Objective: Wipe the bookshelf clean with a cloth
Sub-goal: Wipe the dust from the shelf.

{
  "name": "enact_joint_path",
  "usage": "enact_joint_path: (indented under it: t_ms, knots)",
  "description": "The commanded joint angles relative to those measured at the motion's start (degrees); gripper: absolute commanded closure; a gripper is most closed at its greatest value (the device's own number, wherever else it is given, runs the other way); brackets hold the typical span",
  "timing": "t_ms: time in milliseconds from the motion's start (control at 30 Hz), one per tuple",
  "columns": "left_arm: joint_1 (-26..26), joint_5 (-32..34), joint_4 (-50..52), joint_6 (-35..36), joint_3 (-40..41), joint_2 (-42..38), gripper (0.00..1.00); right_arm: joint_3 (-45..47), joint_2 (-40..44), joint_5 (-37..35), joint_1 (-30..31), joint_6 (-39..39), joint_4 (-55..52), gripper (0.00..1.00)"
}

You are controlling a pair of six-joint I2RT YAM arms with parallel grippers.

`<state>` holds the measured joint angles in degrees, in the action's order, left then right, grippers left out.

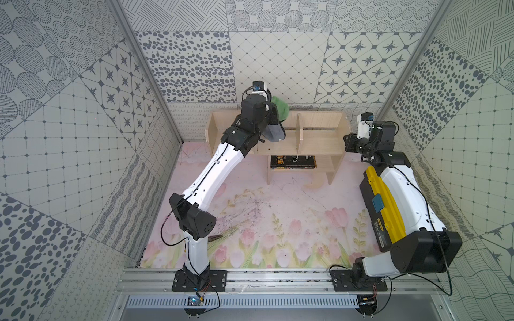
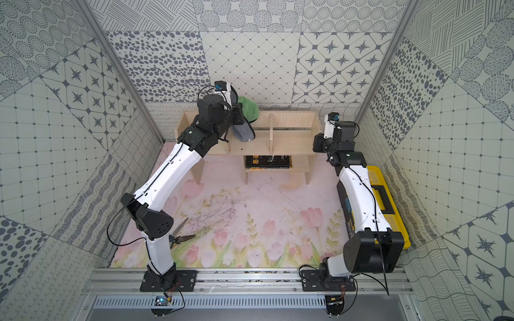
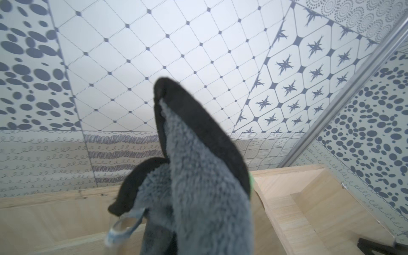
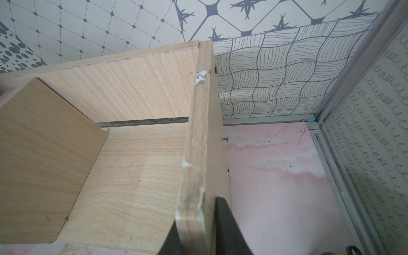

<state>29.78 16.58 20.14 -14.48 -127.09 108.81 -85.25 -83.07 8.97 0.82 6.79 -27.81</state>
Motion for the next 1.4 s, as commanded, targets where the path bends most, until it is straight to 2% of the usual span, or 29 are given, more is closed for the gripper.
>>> enact_joint_path:
  t_ms: [0,100,233,367,467,600,800,833,933,1033,1167,1367]
  knots:
    - [-4.23,4.25,-1.39,1.84,6.96,-7.11,1.00,1.45,1.34,14.23,2.08,5.96,-2.69,1.00]
    - [-6.75,5.92,-2.36,4.25,14.53,-11.73,1.00,1.58,1.63,14.30,2.15,5.96,-2.68,1.00]
    - [-11.85,7.61,-4.04,3.60,25.21,-16.50,1.00,1.84,1.60,14.82,2.17,6.23,-2.25,1.00]
    - [-15.18,7.32,-3.92,2.60,31.55,-17.12,1.00,2.10,1.34,14.93,2.26,6.44,-1.98,1.00]
    - [-15.86,5.89,-4.80,2.68,33.89,-14.59,1.00,2.16,1.46,15.02,2.30,6.37,-1.89,1.00]
    - [-15.80,3.04,-2.25,0.84,32.63,-10.18,1.00,2.60,1.69,14.93,2.39,6.32,-1.90,1.00]
    - [-15.23,-2.49,-3.47,-2.22,34.83,-9.61,1.00,2.86,1.69,14.85,2.87,6.18,-1.91,1.00]
    - [-15.21,-3.66,-3.88,-2.14,34.97,-9.99,0.93,2.84,1.68,14.82,3.01,6.17,-1.89,1.00]
    - [-15.19,-4.41,-4.40,-2.22,34.64,-12.34,0.59,2.81,1.68,14.67,3.09,6.08,-1.89,1.00]
    - [-15.27,-3.49,-2.65,-2.15,33.16,-14.92,0.40,2.98,2.03,14.35,3.14,5.88,-1.89,1.00]
    - [-15.25,-5.23,2.74,-2.65,33.12,-18.24,0.36,3.14,2.38,13.62,3.14,5.57,-1.91,1.00]
    - [-15.23,-6.17,2.85,-6.79,43.26,-22.85,0.32,3.25,1.97,14.83,3.20,5.56,-1.83,1.00]
